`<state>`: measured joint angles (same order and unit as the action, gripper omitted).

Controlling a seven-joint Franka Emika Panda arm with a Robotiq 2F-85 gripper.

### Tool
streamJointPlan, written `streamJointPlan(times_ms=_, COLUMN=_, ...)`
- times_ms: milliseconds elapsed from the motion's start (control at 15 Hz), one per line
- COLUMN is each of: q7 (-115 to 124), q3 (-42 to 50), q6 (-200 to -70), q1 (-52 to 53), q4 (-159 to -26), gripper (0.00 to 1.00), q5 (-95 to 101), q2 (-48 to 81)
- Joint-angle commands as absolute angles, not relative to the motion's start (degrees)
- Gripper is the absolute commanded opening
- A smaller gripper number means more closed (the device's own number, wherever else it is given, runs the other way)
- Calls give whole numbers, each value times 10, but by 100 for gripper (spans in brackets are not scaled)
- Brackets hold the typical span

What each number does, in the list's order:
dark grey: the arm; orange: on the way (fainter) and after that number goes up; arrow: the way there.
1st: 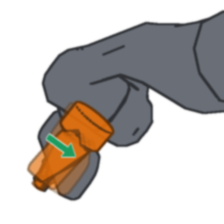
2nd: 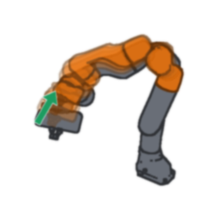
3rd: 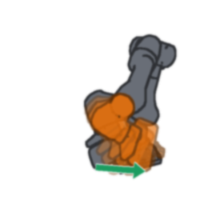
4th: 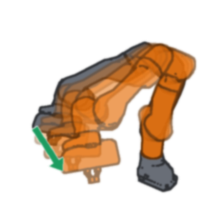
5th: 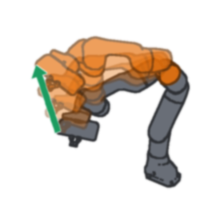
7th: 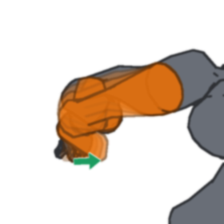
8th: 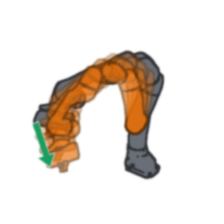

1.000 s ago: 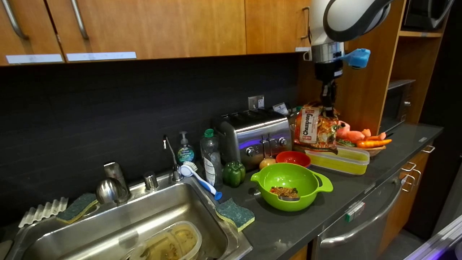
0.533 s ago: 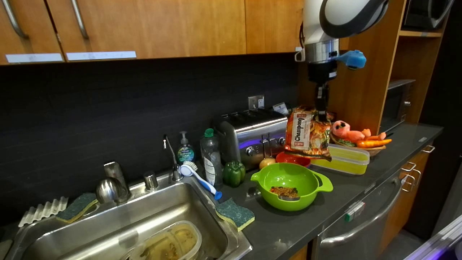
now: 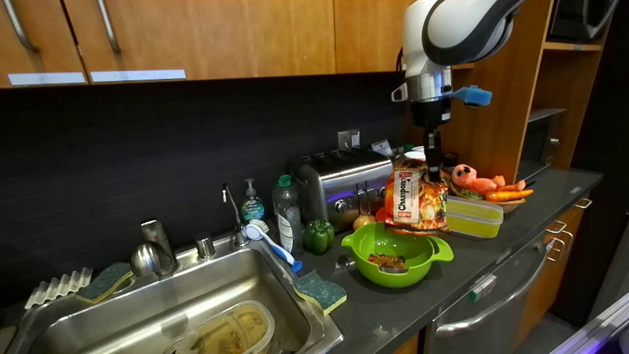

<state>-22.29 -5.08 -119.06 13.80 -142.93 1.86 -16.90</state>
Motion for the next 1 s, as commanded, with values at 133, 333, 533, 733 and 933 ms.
streamJointPlan(times_ms=133, q7=-252, q3=-63, q6=-1196, q1=144, q4=-1389, gripper=2, q5=4, q2=-119)
streamJointPlan(times_ms=333, q7=-253, q3=-74, q6=-1203, q1=144, q4=-1363, gripper=2, q5=6, q2=-90)
streamJointPlan(times_ms=533, q7=-254, q3=-82, q6=-1205, q1=141, q4=-1342, gripper=2, q5=7, q2=-67)
streamJointPlan(times_ms=733, q7=-254, q3=-83, q6=-1208, q1=135, q4=-1331, gripper=2, q5=6, q2=-47)
streamJointPlan(times_ms=933, q7=-255, q3=-84, q6=-1209, q1=129, q4=-1327, gripper=2, q5=6, q2=-30)
